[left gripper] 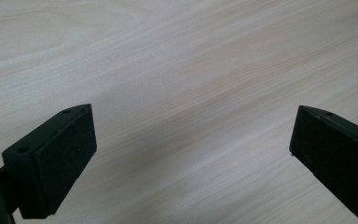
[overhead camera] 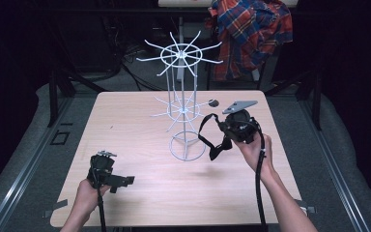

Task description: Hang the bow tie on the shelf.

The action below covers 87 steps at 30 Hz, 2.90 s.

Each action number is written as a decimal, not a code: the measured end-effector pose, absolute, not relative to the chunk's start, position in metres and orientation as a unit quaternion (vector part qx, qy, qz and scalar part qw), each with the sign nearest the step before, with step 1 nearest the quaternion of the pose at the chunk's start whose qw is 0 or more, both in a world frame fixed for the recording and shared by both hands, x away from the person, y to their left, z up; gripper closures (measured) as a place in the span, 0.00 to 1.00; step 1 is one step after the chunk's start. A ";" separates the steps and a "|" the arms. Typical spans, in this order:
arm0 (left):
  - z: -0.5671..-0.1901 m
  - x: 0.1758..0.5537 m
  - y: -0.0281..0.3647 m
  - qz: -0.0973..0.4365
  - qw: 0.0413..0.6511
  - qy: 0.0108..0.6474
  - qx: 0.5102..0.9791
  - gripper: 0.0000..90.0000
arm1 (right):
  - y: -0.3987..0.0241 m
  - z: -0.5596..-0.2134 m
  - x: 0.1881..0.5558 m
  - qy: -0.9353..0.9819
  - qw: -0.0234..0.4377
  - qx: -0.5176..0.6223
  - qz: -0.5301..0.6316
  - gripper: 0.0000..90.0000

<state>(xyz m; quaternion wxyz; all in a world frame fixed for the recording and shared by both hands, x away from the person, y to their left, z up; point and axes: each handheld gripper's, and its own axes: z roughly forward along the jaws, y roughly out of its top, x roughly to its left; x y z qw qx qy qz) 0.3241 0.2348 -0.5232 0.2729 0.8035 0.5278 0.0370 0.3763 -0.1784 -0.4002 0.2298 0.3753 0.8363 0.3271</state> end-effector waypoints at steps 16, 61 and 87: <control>-0.523 0.324 0.234 0.037 0.272 0.527 0.804 0.01 | -0.168 -0.405 0.378 0.840 0.225 0.368 0.329 0.96; -0.525 0.324 0.234 0.032 0.268 0.524 0.808 0.01 | -0.160 -0.420 0.386 0.853 0.192 0.368 0.316 0.74; -0.525 0.324 0.233 0.033 0.266 0.524 0.808 0.01 | -0.191 -0.415 0.356 0.864 0.179 0.366 0.296 0.19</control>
